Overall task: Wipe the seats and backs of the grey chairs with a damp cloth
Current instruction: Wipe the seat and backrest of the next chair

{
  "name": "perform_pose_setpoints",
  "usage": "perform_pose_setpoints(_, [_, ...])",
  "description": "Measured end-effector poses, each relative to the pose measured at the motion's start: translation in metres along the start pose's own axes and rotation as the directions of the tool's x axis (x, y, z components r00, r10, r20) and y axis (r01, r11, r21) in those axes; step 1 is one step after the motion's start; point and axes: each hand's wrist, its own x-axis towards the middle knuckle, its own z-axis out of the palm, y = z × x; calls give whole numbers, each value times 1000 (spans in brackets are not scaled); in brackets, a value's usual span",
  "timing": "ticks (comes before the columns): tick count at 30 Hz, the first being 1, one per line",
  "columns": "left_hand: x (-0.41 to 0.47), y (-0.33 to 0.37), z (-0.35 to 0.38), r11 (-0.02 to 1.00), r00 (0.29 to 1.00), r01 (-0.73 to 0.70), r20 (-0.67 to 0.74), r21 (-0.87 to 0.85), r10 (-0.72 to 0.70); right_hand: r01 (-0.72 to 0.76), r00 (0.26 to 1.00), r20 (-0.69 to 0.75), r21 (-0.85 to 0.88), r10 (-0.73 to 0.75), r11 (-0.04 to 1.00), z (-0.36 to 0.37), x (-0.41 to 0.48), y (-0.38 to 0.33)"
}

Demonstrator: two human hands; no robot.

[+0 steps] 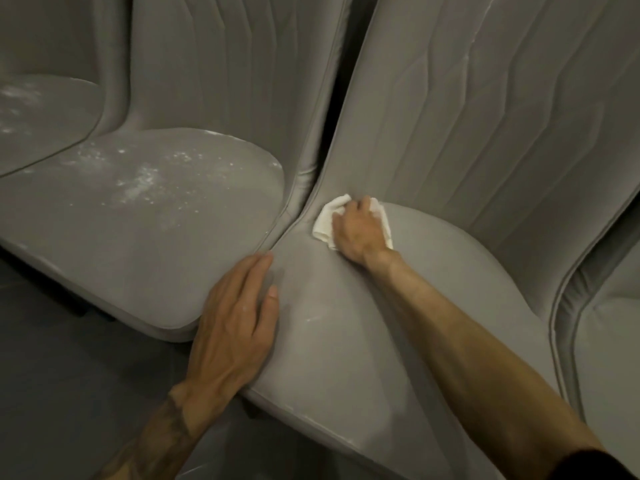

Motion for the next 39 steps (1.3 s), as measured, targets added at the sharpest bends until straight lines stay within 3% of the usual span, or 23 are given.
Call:
perform_pose_setpoints(3, [-1,0,0,1000,1000,-3,-7,-5,3,140,990,5,83,-140,987,5,-11,7])
perform_pose_setpoints(9, [0,4,-3,997,999,36,-17,-73,-37,17,999,35,119,-21,993,-8,-9,12])
perform_pose_setpoints(13, [-2,5,-8,977,997,59,-33,-204,-67,233,971,12,149,-237,961,0,-60,-28])
perform_pose_setpoints(18, [2,4,-18,898,985,159,10,-411,-170,446,879,49,271,-475,853,0,-133,-79])
perform_pose_setpoints(20, [4,3,-20,873,979,198,53,-445,-195,524,829,72,246,-554,816,6,-153,-94])
perform_pose_setpoints(22, [5,2,-23,852,974,224,92,-473,-205,538,819,64,256,-569,803,7,-158,-95])
perform_pose_setpoints(24, [5,1,-27,830,969,247,123,-501,-214,482,859,48,266,-511,835,3,-148,-89])
perform_pose_setpoints(27, [5,-2,-31,832,964,264,135,-487,-228,404,910,8,215,-415,889,0,-139,-88])
perform_pose_setpoints(31, [7,-2,-31,838,962,272,157,-474,-223,551,830,12,140,-558,822,9,-175,-102])
perform_pose_setpoints(34, [7,2,-30,866,967,247,173,-435,-189,572,812,32,160,-583,804,8,-204,-85])
perform_pose_setpoints(39, [5,4,-24,971,977,132,190,-201,-93,512,855,47,73,-516,856,9,-271,-27])
